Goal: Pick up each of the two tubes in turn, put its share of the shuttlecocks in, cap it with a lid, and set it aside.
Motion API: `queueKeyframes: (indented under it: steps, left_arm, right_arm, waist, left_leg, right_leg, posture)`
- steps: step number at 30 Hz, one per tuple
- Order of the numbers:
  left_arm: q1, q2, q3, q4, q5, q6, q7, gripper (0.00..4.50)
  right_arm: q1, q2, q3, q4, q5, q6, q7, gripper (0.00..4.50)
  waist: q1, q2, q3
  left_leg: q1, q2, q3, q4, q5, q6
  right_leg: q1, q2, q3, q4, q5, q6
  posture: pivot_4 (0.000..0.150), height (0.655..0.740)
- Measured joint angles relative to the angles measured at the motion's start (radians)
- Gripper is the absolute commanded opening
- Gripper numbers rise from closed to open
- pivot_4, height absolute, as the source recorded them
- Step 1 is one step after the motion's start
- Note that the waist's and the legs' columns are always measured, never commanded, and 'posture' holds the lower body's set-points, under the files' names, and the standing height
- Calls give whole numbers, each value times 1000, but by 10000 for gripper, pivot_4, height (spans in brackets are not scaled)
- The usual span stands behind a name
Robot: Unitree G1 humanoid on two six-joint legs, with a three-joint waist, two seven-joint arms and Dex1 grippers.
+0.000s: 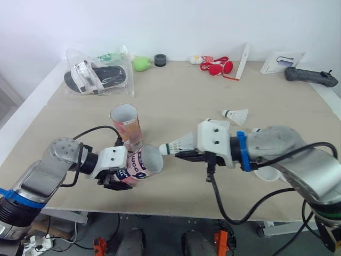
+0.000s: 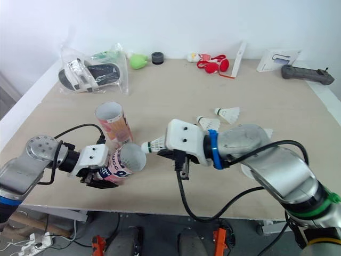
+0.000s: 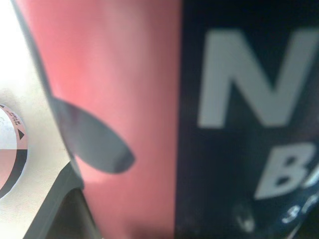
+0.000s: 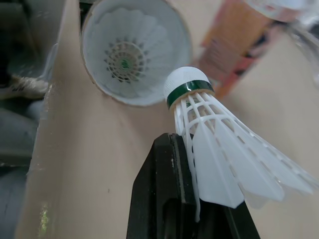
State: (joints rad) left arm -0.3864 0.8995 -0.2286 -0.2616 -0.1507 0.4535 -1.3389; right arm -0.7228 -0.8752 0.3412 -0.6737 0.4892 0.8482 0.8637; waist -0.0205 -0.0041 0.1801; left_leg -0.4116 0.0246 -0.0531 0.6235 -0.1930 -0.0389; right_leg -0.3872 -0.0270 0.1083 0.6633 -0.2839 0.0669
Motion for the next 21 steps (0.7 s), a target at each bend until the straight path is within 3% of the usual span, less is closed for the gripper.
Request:
queueKeyframes:
  steps: [9,11,12,16,18,19,21]
  left_arm:
    - [44,-18,31,7,0,-24,30,30751]
    - [47,-20,33,7,0,-23,34,30751]
    - [52,-21,35,0,0,-20,39,30751]
    - [62,-21,40,-26,0,0,52,30751]
    - [66,-22,42,-47,0,23,68,30751]
    - [66,-22,43,-51,0,28,70,30751]
    - [66,-24,43,-64,0,45,77,30751]
  right_arm:
    - [-59,58,100,63,-86,-84,116,842]
    - [-73,72,114,84,-106,-109,143,7371]
    - [-77,94,126,101,-115,-131,170,15507]
    - [-89,100,129,118,-115,-145,213,24227]
    - [-105,100,116,125,-97,-146,246,33848]
    - [-108,100,107,127,-89,-146,253,35894]
    - [-133,100,61,137,-50,-139,280,44097]
  waist:
    - [0,1,-1]
    - [0,1,-1]
    - [0,2,-1]
    - [1,2,-1]
    - [1,2,-1]
    - [1,2,-1]
    - [1,2,-1]
  left_leg:
    - [4,0,-1,0,1,1]
    - [4,1,-1,0,1,1]
    - [4,1,-1,0,1,1]
    - [4,0,-1,0,1,1]
    - [3,0,-1,0,1,1]
    - [3,0,-1,0,1,1]
    - [3,-1,-1,1,1,1]
  right_leg:
    - [4,0,-1,0,1,-1]
    - [4,0,-2,0,1,-2]
    - [4,0,-2,0,1,-2]
    - [5,-1,-2,0,1,-1]
    - [5,-1,-2,0,0,0]
    - [5,-1,-3,0,0,0]
    - [5,-1,-3,0,0,0]
  posture:
    - [1500,7400]
    - [1500,7400]
    - [1500,7400]
    - [1500,7400]
    - [1500,7400]
    - [1500,7400]
    - [1500,7400]
